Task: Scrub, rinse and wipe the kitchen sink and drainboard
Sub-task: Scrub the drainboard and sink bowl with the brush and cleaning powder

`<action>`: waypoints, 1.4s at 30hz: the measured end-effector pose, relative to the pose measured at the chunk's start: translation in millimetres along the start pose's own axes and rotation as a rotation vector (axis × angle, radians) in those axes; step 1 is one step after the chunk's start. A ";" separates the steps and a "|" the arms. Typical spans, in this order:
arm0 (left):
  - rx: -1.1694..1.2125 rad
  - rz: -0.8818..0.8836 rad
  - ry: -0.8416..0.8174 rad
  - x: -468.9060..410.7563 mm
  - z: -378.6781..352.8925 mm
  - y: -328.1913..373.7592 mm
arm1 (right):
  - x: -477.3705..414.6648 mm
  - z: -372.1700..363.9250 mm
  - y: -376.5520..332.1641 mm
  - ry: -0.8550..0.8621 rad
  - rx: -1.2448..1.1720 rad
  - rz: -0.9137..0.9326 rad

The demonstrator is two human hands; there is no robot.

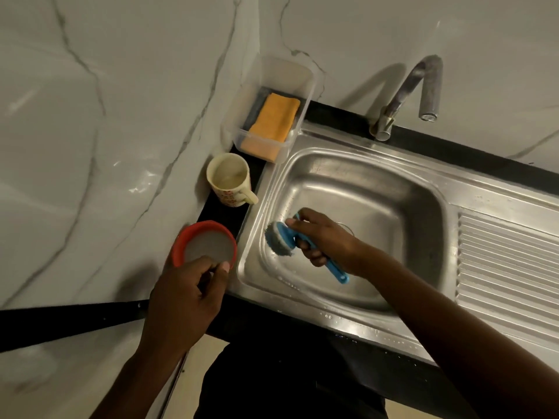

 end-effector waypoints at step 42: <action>0.121 -0.027 0.113 -27.6 -1.9 34.2 | -9.2 -10.6 -49.1 -0.043 0.234 0.131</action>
Point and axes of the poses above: each hand's wrist, its own x-axis away from the middle knuckle, its own z-axis out of the back of the hand, y = z × x, the point moved 4 cm from there along -x, towards the middle knuckle, and after that the axes turned 2 degrees about z, right-handed, at the moved point
